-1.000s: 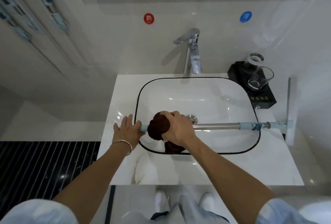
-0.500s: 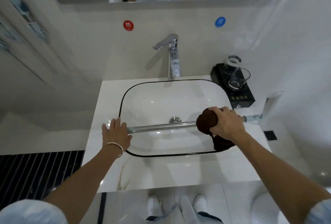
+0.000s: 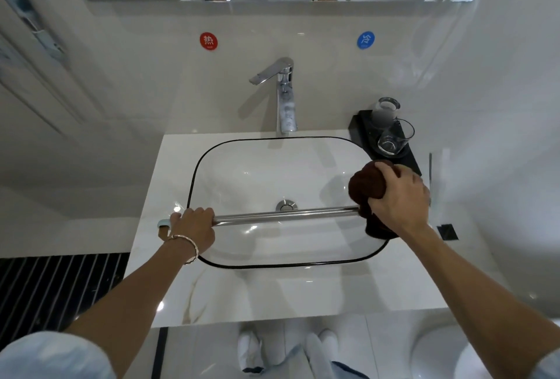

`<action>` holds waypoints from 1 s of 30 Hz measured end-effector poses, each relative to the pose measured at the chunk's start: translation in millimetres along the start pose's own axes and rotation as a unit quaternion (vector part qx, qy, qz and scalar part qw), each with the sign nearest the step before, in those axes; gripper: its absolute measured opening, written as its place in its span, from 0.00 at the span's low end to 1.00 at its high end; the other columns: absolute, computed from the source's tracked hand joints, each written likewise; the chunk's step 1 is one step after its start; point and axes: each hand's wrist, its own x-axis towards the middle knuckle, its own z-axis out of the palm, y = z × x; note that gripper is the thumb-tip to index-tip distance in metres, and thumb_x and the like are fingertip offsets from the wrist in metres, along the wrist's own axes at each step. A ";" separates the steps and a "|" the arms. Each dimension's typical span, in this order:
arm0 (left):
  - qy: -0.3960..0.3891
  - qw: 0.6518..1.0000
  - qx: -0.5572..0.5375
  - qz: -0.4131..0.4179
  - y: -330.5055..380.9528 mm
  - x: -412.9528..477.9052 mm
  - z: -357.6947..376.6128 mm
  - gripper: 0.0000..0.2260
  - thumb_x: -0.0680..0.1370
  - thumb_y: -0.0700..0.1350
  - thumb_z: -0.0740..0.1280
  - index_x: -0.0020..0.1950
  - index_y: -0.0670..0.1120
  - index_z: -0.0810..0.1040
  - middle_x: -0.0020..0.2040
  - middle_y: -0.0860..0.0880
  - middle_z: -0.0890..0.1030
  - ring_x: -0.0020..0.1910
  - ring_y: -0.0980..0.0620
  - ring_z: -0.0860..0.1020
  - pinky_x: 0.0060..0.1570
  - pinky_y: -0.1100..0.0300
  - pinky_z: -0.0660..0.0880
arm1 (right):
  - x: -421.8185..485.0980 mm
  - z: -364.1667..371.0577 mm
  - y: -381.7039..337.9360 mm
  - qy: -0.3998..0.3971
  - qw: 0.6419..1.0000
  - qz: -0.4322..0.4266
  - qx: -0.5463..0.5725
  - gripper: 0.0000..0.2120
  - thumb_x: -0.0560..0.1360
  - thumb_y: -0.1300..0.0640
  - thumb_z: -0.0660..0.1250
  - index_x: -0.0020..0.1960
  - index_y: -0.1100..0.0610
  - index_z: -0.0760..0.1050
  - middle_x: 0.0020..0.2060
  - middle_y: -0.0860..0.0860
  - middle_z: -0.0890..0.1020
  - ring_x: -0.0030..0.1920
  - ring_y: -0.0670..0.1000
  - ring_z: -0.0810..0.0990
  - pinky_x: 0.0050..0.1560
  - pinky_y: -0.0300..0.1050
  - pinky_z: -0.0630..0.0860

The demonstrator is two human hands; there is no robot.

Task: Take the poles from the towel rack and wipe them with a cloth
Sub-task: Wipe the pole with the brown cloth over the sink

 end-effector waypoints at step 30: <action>0.141 0.988 0.024 0.060 -3.5 -30.1 24.1 0.17 0.62 0.46 0.53 0.44 0.44 0.75 0.36 0.47 0.73 0.34 0.45 0.72 0.42 0.50 0.71 | -58.0 70.4 -145.5 -0.181 0.973 -0.100 0.106 0.37 0.62 0.45 0.71 0.70 0.42 0.64 0.62 0.53 0.73 0.62 0.58 0.72 0.65 0.52 0.66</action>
